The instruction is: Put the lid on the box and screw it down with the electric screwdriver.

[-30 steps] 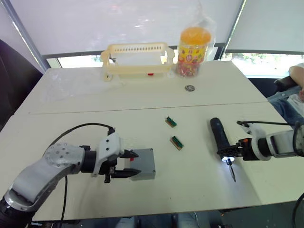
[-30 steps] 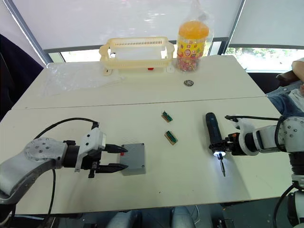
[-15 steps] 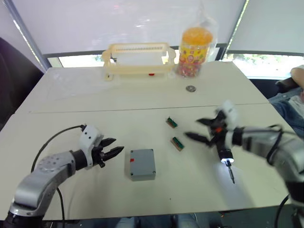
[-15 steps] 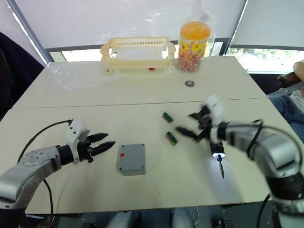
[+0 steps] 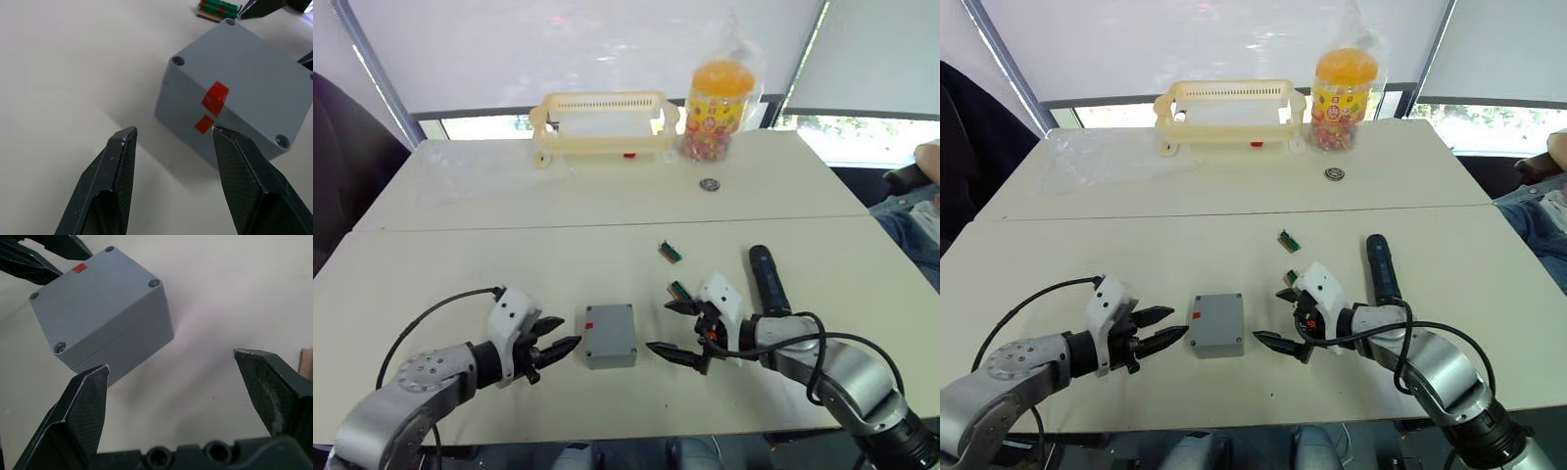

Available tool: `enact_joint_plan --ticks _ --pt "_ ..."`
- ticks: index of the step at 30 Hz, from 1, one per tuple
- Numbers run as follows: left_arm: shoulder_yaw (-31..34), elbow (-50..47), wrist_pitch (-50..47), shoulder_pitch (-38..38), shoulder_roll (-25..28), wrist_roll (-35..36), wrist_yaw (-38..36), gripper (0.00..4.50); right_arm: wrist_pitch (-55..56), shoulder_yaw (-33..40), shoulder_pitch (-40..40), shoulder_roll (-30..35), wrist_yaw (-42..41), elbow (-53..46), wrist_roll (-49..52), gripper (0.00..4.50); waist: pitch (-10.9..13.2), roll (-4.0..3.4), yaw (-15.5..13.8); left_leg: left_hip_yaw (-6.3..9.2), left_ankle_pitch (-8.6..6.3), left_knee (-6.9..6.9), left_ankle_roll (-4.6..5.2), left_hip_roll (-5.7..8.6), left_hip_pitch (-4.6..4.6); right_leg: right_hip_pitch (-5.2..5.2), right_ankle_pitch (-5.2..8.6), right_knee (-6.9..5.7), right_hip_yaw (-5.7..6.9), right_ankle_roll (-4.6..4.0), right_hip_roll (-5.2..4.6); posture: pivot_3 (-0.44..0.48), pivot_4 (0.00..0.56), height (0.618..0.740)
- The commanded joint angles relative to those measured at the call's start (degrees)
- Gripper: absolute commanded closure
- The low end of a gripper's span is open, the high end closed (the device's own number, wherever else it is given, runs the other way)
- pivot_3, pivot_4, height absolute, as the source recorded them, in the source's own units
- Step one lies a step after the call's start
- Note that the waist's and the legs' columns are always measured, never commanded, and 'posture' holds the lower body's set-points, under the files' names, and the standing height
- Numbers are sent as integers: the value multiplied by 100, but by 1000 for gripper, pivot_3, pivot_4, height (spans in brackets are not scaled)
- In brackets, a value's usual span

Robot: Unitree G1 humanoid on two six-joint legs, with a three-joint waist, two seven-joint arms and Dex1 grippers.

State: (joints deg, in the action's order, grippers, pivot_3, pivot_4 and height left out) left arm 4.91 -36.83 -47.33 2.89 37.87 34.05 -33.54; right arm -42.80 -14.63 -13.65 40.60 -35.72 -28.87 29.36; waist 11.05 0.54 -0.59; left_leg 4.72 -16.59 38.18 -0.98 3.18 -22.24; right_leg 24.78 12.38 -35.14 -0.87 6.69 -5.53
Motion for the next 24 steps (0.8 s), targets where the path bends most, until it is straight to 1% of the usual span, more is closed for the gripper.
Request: enact_joint_plan --ticks 1,5,7,10,13,15,17,20,22,24 --pt "-315 196 132 -291 -107 -215 71 2030 -59 -196 -108 -159 -65 -196 -131 67 0 0 -3 0 0 0 0 1 0 -1 0 0 0 0 0 0 150 740" --pt "-619 620 295 -734 -311 -506 158 2030 -310 -441 -198 -384 26 -384 -223 67 -4 5 -12 3 3 1 -4 3 1 -4 -1 0 1 0 0 0 150 740" --pt "-711 769 369 -921 -384 -556 75 2030 -429 -504 -293 -622 208 -360 -304 67 -5 7 -2 4 3 1 -5 3 1 -3 -11 0 1 18 0 0 150 740" --pt "-861 1076 539 -1202 -414 -701 -94 2030 -591 -552 -355 -929 471 -333 -430 67 -5 6 9 3 3 -1 -5 3 1 1 -12 -2 1 18 0 0 150 740" --pt "-939 1401 758 -1390 -398 -896 -232 2030 -784 -545 -305 -1036 631 -454 -521 67 -5 6 3 4 5 -1 -7 3 1 1 -12 -3 2 18 1 0 150 740" --pt "-913 1618 910 -1469 -328 -1020 -336 2030 -883 -464 -213 -923 624 -666 -522 67 -5 5 3 3 5 -1 -7 4 1 1 -12 -3 1 18 0 0 150 740" --pt "-730 1756 993 -1475 -210 -1065 -408 2030 -992 -172 -96 -657 508 -926 -405 67 -5 6 0 3 5 -1 -7 5 0 2 -12 -2 1 18 -1 0 150 740" --pt "-363 1759 989 -1288 6 -989 -477 2030 -1150 482 -19 -289 187 -1183 6 67 -5 6 -2 3 4 -1 -6 5 -2 2 -12 -2 1 18 -2 0 150 740" --pt "12 1486 840 -783 183 -808 -523 2030 -1335 1117 -220 -133 -162 -1052 574 67 -5 6 62 2 4 -1 -6 2 -1 3 -12 -2 1 18 -1 0 150 740" --pt "270 1100 714 -266 246 -627 -556 2030 -1311 1385 -479 -157 -248 -717 739 67 -6 5 125 -1 2 -8 -3 -3 5 3 -12 -4 0 19 -1 0 150 740"
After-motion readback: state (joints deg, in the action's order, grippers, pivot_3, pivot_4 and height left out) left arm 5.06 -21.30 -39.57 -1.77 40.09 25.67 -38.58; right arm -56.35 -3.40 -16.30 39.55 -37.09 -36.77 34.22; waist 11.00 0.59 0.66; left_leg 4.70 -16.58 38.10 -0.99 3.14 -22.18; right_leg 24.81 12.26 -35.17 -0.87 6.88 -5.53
